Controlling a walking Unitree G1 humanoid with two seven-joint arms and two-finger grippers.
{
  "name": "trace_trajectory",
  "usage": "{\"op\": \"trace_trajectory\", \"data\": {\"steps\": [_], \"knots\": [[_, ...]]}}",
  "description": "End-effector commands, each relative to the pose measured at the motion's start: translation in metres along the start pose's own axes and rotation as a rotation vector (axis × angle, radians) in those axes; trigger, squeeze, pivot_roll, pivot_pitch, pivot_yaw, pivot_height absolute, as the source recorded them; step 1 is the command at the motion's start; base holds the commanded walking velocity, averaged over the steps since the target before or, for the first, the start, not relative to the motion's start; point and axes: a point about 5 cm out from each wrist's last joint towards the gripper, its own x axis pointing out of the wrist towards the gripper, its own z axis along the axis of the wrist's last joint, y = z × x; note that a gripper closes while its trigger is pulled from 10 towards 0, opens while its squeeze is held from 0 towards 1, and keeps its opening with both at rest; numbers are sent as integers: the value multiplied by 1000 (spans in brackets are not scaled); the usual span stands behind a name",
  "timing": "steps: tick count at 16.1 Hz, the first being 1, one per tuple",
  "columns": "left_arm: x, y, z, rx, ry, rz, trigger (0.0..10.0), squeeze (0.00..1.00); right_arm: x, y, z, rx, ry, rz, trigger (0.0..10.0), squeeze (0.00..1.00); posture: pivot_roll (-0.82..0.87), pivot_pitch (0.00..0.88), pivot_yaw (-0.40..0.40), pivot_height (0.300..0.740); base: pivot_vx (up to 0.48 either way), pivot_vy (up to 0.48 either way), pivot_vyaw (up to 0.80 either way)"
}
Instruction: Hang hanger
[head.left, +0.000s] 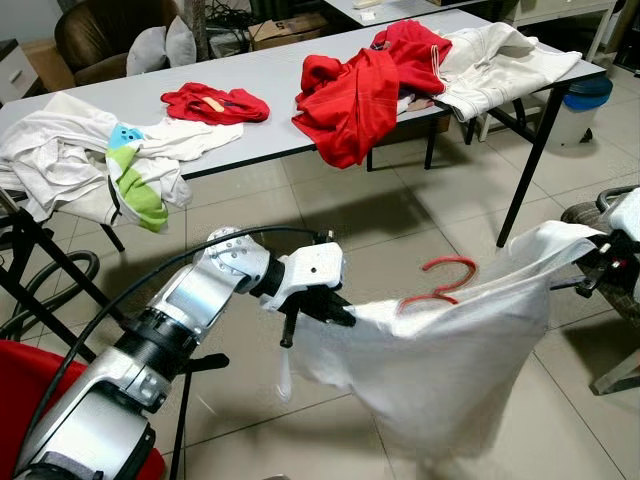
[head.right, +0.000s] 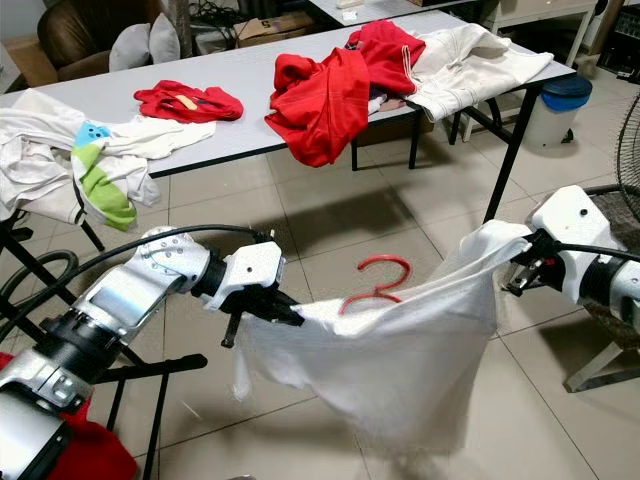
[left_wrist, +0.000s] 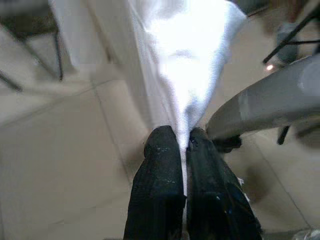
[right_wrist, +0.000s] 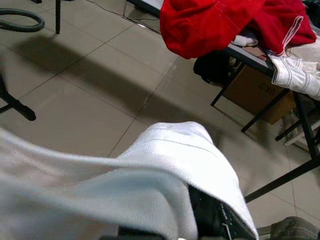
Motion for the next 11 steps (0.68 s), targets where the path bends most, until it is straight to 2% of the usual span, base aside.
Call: {"op": "trace_trajectory", "data": {"steps": [1,3,4,5,6,8,9,10,11], "knots": [[-3,-2,18,48,-92,-19,0,0,7,2,6,-11,-26,41,0,0,-184,0,142,740,0,0,0],[-4,0,36,72,-172,-36,0,0,14,10,4,25,-40,127,0,0,-183,0,141,740,0,0,0],[-4,-1,40,74,-189,-47,0,0,15,13,3,42,-50,159,1961,0,-180,0,142,740,0,0,0],[-2,-7,46,71,-208,-105,0,0,20,22,5,67,-94,243,5020,0,-180,0,142,740,0,0,0],[2,-10,42,64,-181,-124,0,0,23,25,11,59,-120,286,6275,0,-180,0,142,740,0,0,0],[7,-14,27,39,-110,-125,0,0,23,29,21,51,-155,373,10000,0,-179,0,137,740,0,0,0],[7,-15,27,34,-117,-126,0,0,23,29,20,50,-141,389,10000,0,-180,0,137,740,0,0,0],[5,-17,32,24,-158,-135,0,0,22,33,14,74,-100,457,10000,0,-182,0,137,740,0,0,0],[5,-17,34,20,-177,-141,0,0,22,35,12,86,-83,487,10000,761,-182,0,136,740,0,0,0]]}}
